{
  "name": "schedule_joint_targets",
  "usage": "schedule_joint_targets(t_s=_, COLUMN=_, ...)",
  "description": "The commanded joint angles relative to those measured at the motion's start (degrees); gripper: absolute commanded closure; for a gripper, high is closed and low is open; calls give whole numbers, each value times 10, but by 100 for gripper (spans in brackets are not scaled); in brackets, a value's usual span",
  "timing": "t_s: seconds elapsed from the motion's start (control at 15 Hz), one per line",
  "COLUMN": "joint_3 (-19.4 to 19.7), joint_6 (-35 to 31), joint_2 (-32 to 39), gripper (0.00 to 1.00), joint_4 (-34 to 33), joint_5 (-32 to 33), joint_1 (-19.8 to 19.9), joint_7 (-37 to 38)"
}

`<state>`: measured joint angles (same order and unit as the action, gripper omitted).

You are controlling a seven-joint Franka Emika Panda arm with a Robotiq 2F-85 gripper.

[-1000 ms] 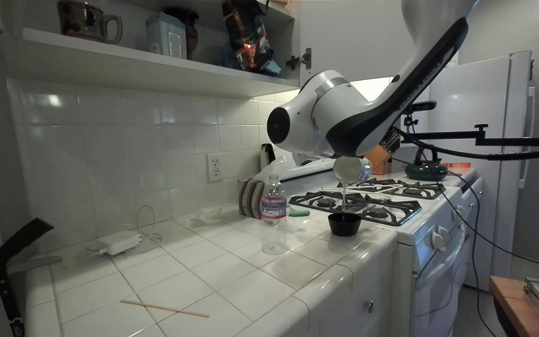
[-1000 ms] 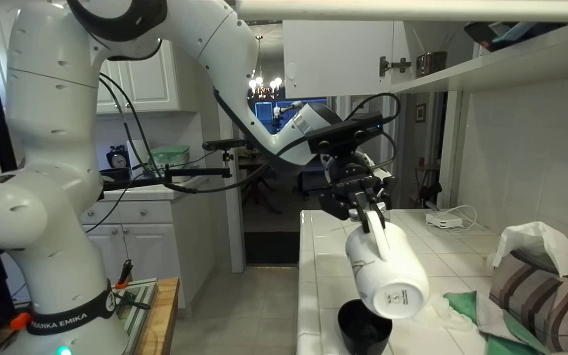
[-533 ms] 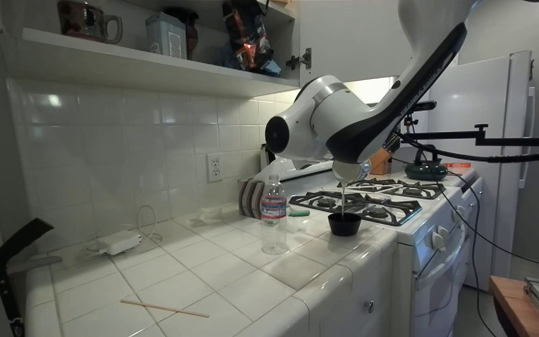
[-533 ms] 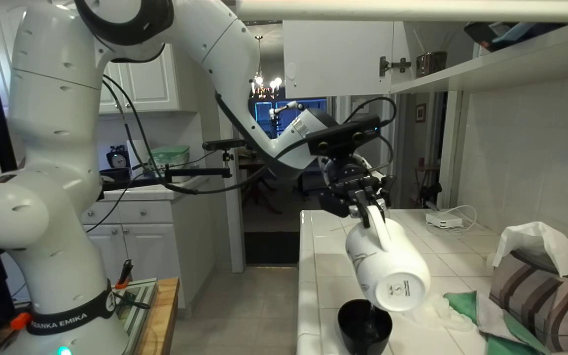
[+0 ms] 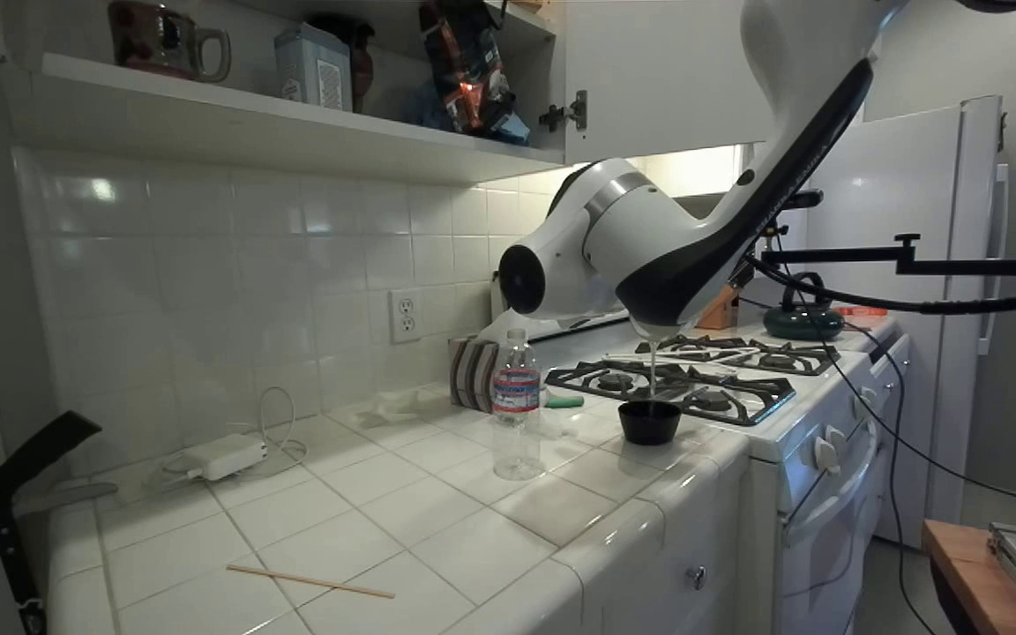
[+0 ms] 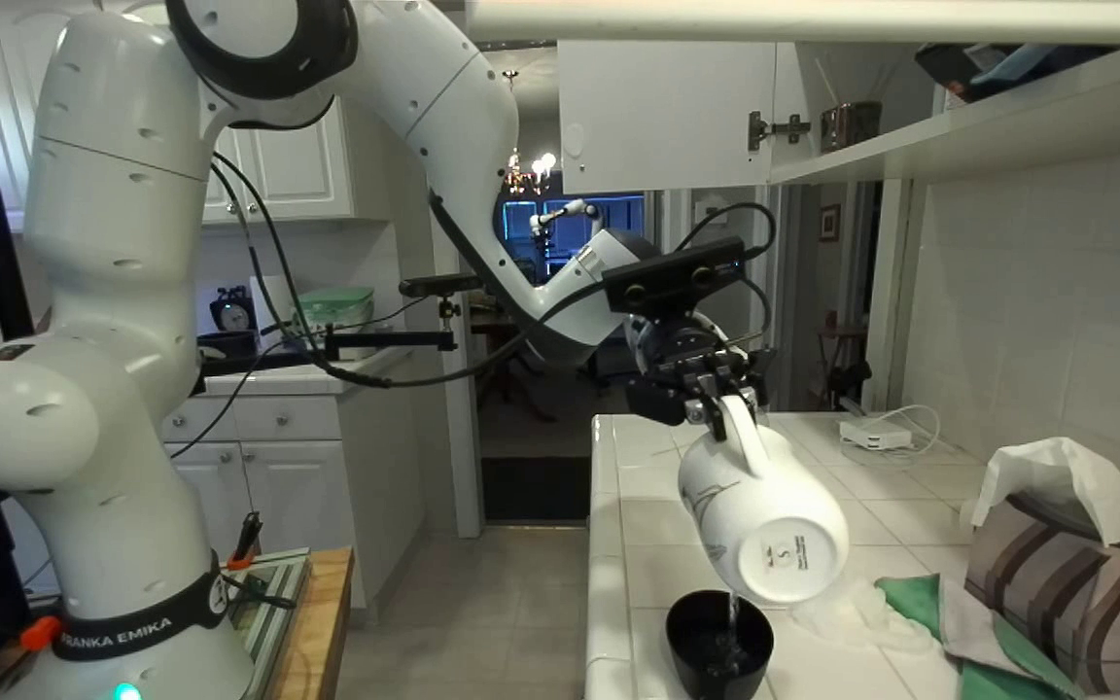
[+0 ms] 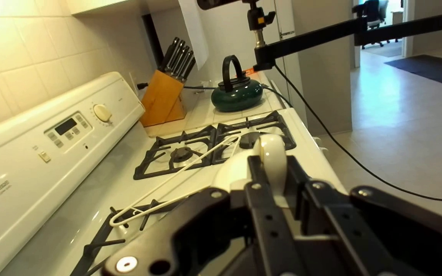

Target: Pour the liquid from the mug into the black measuring cup.

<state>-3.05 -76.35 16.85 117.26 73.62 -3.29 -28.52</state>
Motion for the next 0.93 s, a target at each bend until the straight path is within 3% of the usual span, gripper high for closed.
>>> schedule_joint_targets(t_s=0.0, joint_3=-6, joint_6=40, joint_2=15, gripper=96, joint_4=-10, joint_5=30, joint_1=-6, joint_7=-4)
schedule_joint_targets(t_s=0.87, joint_3=-21, joint_6=104, joint_2=37, gripper=96, joint_4=-12, joint_5=52, joint_1=-26, joint_7=-15)
